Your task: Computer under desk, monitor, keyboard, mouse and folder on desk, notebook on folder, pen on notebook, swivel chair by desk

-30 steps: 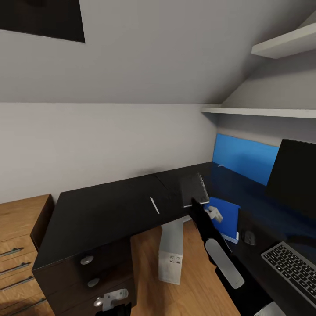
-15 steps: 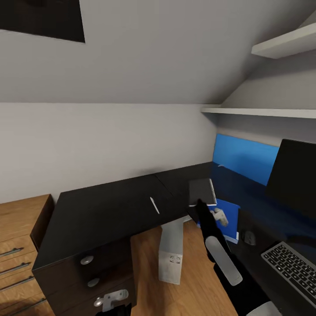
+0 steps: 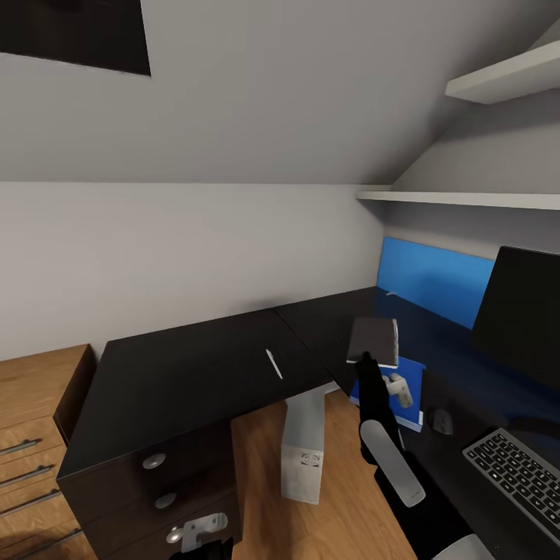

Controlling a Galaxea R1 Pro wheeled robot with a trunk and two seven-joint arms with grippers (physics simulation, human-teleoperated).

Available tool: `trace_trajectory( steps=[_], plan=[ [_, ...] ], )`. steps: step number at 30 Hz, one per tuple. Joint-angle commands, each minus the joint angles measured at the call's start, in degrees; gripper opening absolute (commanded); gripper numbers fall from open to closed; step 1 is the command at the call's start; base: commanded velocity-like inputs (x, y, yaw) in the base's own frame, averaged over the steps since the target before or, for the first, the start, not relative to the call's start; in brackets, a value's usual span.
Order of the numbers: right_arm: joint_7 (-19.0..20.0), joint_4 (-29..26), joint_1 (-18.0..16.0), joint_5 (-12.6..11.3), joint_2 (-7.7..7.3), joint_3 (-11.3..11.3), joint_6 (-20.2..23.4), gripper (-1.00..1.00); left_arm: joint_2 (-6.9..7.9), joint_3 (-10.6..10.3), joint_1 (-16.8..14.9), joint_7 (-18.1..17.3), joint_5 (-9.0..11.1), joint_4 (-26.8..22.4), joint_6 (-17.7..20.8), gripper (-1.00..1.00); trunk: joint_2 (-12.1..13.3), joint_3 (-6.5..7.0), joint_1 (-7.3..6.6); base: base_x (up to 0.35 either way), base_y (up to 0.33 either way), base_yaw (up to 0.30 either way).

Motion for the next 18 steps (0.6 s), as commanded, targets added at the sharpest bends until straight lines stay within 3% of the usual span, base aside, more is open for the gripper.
trace_trajectory(
  steps=[1,3,6,9,18],
  plan=[
    [-0.25,-0.05,-0.06,-0.24,-0.02,0.20,-0.66,-1.00,0.08,-0.25,-0.05,0.53,0.52,-0.12,0.10,1.00,-0.04,-0.06,0.00,0.000,0.000,0.000],
    [-0.24,-0.03,-0.06,-0.26,0.01,0.28,-0.97,-1.00,0.08,-0.23,-0.05,0.53,0.53,-0.14,0.10,1.00,-0.04,-0.06,0.00,0.000,0.000,0.000],
    [-0.23,0.00,-0.06,-0.15,1.43,0.04,-1.26,-1.00,0.08,-0.19,-0.05,0.53,0.54,-0.15,0.10,1.00,-0.04,-0.06,0.00,0.000,0.000,0.000],
    [-0.23,0.00,-0.06,-0.11,1.93,-0.07,-1.40,-1.00,0.08,-0.17,-0.05,0.53,0.52,-0.14,0.10,1.00,-0.04,-0.06,0.00,0.000,0.000,0.000],
    [-0.22,0.04,-0.06,-0.03,2.04,-0.13,-1.46,-1.00,0.08,-0.19,-0.05,0.53,0.53,-0.17,0.10,1.00,-0.04,-0.06,0.00,0.000,0.000,0.000]
  ],
)
